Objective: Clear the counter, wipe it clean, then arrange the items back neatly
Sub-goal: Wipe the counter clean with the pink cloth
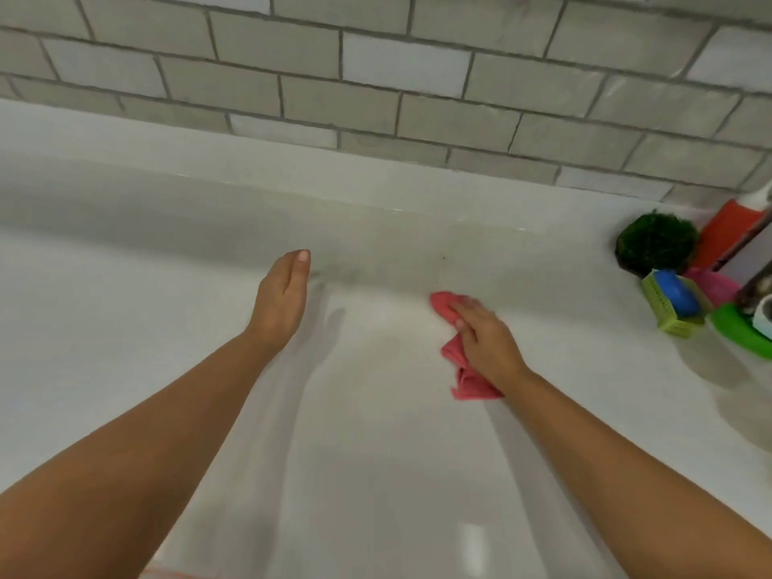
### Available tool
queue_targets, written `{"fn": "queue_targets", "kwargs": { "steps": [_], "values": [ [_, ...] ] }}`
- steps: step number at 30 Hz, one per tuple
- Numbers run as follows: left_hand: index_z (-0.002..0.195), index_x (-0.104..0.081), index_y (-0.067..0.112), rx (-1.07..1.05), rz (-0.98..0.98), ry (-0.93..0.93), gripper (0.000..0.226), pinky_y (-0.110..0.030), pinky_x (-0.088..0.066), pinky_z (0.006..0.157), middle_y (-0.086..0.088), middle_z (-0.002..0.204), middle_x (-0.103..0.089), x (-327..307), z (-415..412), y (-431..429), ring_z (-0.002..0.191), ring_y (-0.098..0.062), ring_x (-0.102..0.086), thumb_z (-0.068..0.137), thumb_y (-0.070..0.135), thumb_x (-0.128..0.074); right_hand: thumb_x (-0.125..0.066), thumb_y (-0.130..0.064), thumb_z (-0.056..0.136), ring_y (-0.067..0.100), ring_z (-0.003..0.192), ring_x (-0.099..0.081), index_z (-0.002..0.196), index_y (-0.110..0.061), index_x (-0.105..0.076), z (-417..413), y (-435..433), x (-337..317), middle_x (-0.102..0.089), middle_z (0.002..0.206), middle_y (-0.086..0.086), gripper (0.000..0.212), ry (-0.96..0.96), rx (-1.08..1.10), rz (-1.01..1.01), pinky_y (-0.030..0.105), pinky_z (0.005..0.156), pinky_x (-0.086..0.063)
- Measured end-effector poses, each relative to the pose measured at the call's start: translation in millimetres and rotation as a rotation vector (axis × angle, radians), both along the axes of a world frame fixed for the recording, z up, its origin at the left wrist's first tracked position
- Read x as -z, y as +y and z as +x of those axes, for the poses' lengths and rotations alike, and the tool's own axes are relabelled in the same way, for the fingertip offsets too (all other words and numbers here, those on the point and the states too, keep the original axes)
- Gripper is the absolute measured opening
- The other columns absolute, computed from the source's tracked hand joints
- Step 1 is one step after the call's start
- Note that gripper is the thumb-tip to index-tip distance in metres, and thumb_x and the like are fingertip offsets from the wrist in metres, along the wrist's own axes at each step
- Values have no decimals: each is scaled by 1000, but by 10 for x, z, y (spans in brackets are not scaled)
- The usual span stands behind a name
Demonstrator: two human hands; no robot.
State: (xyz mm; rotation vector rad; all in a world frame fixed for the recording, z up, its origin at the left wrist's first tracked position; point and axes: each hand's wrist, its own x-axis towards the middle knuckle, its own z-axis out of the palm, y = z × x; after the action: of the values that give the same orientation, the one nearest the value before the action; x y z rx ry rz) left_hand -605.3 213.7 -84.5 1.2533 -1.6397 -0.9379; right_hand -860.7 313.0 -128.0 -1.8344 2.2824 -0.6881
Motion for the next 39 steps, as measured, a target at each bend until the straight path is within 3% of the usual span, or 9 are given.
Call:
{"fn": "queue_targets", "kwargs": {
  "steps": [3,6,12,17,20,24,27,34,39],
  "values": [
    [131,-48,12,-35,-1,-56,45,-19,-27,94,-4,133,-51,51,-59,-276,119,-12,-44,100,38,-28,-33,-14,99,31,140,-25,140,-5,-38,-354,-399,-24,-29,151,16,43,141,175,80,39,113,-18],
    [132,-46,10,-69,18,-111,46,-22,-26,92,-9,134,-49,91,-105,-526,123,-21,-44,100,38,-27,-25,-23,101,28,145,-12,147,-6,-24,-545,-797,-40,-16,156,12,49,129,255,187,42,117,-10],
    [123,-52,7,-79,-51,-317,44,-31,-32,91,-15,124,-54,364,-152,-773,116,-32,-47,101,34,-26,-23,-24,101,25,143,-17,145,-6,-26,-758,-1435,-65,-20,155,11,48,175,214,209,47,115,-15],
    [116,-56,4,-39,-85,-463,43,-36,-34,94,-19,119,-54,403,-174,-808,113,-34,-46,100,32,-27,-24,-28,100,16,144,-17,145,-15,-30,-294,-932,-44,-22,156,2,47,97,-13,196,36,117,-7],
    [114,-57,2,-39,-95,-477,43,-36,-34,96,-20,119,-54,390,-178,-804,113,-35,-46,100,30,-28,-10,-40,89,16,142,-27,142,-17,-39,52,-461,-1,-35,150,2,64,80,-190,69,36,116,-13],
    [113,-58,3,-40,-80,-488,43,-36,-34,95,-18,119,-54,373,-181,-799,113,-34,-47,100,31,-28,-22,-26,95,12,142,-23,145,-26,-30,-302,-962,4,-30,152,-3,51,77,-65,139,42,116,-9],
    [112,-58,3,-41,-90,-493,43,-36,-34,95,-18,117,-55,386,-177,-795,112,-34,-47,101,30,-28,-34,-15,95,18,140,-25,144,-17,-32,-557,-1449,-27,-32,151,2,49,148,81,199,49,115,-12],
    [109,-58,1,-42,-89,-458,42,-35,-34,92,-18,114,-55,375,-182,-805,110,-33,-47,100,29,-29,-21,-22,91,16,141,-27,142,-16,-38,-42,-657,29,-35,150,1,53,130,-57,58,36,115,-11],
    [111,-58,2,-38,-86,-459,41,-32,-34,92,-17,116,-54,354,-179,-793,112,-32,-46,100,30,-29,-31,-15,98,16,142,-21,145,-21,-30,-377,-1256,-173,-26,154,-1,48,131,2,229,48,116,-8]
  ]
}}
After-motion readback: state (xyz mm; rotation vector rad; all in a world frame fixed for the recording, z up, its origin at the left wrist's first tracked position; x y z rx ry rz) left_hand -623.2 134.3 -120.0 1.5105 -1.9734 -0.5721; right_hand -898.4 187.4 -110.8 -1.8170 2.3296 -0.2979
